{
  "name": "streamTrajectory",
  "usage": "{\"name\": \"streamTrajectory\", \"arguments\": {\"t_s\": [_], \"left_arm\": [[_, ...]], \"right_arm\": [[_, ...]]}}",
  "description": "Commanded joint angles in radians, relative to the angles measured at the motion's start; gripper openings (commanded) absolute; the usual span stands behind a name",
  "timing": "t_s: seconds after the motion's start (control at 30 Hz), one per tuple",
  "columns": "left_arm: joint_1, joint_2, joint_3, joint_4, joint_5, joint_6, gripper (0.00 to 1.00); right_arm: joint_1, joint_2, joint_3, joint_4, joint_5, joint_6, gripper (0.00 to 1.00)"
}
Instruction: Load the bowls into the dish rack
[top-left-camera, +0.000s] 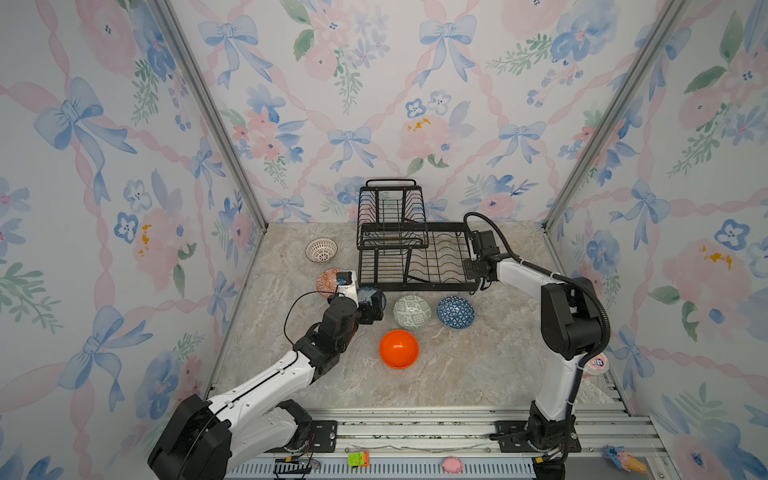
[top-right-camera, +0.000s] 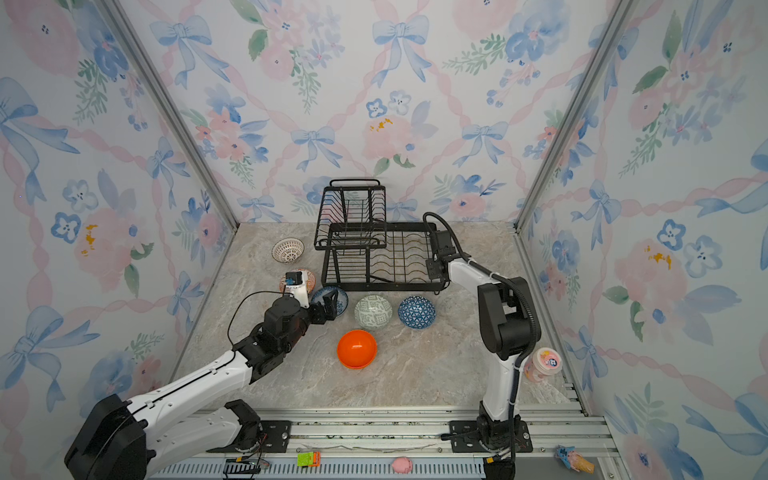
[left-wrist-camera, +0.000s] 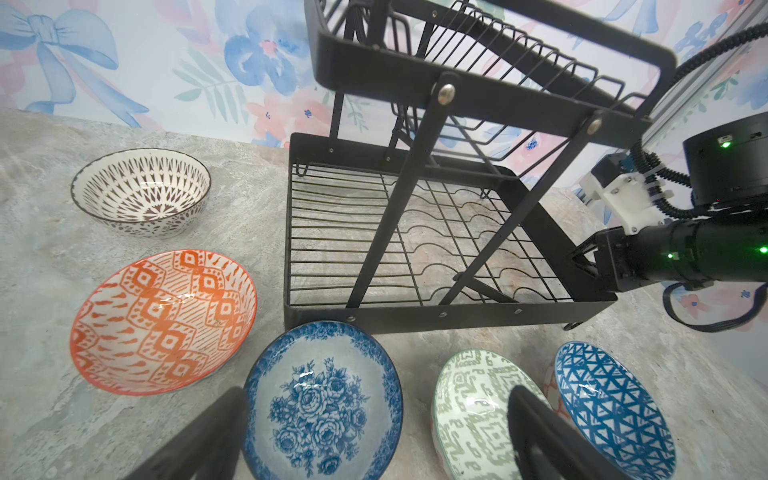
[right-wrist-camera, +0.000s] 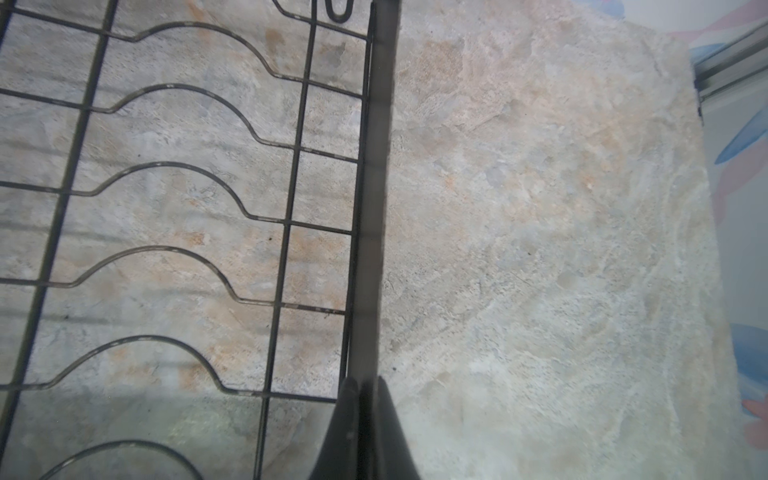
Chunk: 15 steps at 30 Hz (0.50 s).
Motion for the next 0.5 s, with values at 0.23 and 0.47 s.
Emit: {"name": "streamTrajectory", "arguments": {"t_s": [0.23, 0.47], "left_arm": [[0.008, -0.011, 0.003, -0.128, -0.029, -0.067, 0.98], [0.023, -0.02, 0.008, -0.208, -0.038, -0.107, 0.98]], "right_arm": [[-0.027, -0.038, 0.009, -0.145, 0.018, 0.06, 0.12], [-0.066, -0.12, -0.06, -0.134, -0.002, 0.147, 0.31]]}}
